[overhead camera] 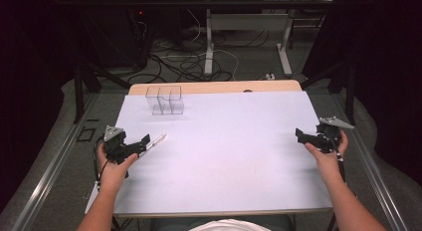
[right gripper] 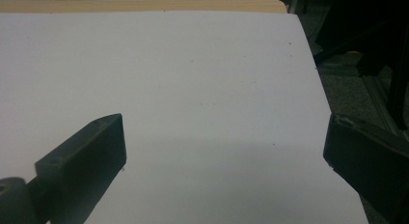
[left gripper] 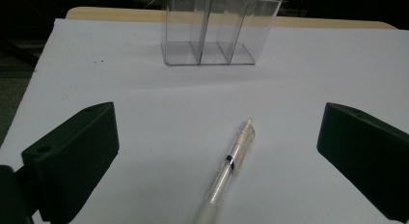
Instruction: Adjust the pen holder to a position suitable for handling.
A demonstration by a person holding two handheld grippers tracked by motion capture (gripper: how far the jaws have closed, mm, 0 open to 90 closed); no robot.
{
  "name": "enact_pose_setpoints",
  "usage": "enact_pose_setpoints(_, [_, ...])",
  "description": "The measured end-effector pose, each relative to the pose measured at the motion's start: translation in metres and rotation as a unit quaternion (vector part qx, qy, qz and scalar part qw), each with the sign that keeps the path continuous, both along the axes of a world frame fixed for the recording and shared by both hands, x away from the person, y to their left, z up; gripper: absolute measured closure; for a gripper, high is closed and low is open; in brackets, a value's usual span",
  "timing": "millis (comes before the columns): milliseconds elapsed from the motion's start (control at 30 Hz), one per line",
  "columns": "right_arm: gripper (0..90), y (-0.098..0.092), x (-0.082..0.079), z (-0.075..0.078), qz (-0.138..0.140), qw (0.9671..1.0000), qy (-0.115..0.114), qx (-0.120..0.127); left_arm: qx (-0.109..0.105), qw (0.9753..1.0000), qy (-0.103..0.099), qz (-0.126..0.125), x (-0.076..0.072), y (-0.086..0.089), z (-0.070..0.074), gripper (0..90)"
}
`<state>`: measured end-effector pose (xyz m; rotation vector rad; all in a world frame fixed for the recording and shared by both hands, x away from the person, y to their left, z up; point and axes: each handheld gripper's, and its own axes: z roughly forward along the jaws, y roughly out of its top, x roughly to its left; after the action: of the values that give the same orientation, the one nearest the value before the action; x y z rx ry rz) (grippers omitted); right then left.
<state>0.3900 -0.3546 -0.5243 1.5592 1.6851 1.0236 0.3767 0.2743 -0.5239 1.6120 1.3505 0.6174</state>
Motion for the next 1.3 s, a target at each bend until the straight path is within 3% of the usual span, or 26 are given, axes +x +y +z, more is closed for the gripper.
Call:
enact_pose_setpoints(67, [1.9,0.001,-0.002,0.0,0.012,0.9999,0.001,-0.005,0.0,1.0,-0.002,0.004,0.002,0.001,0.002,2.5])
enact_pose_setpoints(100, [2.0,0.001,-0.004,0.001,0.013,0.9998,0.013,-0.013,-0.008,0.9999,0.0,0.007,0.003,0.001,0.004,2.8])
enact_pose_setpoints(167, [2.0,0.003,-0.004,0.001,0.012,0.9999,-0.001,-0.003,-0.011,0.9999,-0.002,0.011,0.004,0.0,0.007,6.4])
enact_pose_setpoints(400, [4.1,0.005,-0.007,0.002,0.01,0.9999,0.0,0.004,-0.022,0.9991,-0.026,0.025,0.014,0.001,0.03,16.5])
enact_pose_setpoints(600, [5.6,0.009,-0.012,0.007,0.01,0.9999,-0.007,0.009,-0.002,0.9989,-0.042,0.023,0.028,-0.005,0.05,26.1])
enact_pose_setpoints(700, [6.1,0.012,-0.013,0.007,0.015,0.9998,-0.01,0.006,0.016,0.9988,-0.04,0.024,0.037,-0.009,0.06,27.8])
enact_pose_setpoints(733, [6.2,0.012,-0.015,0.009,0.015,0.9999,0.002,0.004,0.019,0.9986,-0.043,0.026,0.04,-0.01,0.064,28.3])
enact_pose_setpoints(767, [6.3,0.015,-0.012,0.004,0.007,0.9994,-0.032,0.011,0.02,0.9985,-0.043,0.028,0.043,-0.01,0.067,28.5])
enact_pose_setpoints(800, [6.6,0.014,-0.014,0.007,0.017,0.9998,-0.008,0.009,0.018,0.9985,-0.044,0.028,0.046,-0.011,0.071,29.1])
enact_pose_setpoints(1000, [6.7,0.017,-0.016,0.007,0.021,0.9997,-0.005,0.009,0.035,0.9981,-0.042,0.03,0.064,-0.013,0.085,33.5])
enact_pose_setpoints(1300, [6.9,0.021,-0.017,0.006,0.026,0.9996,-0.004,0.013,0.022,0.9986,-0.025,0.042,0.092,-0.013,0.106,38.5])
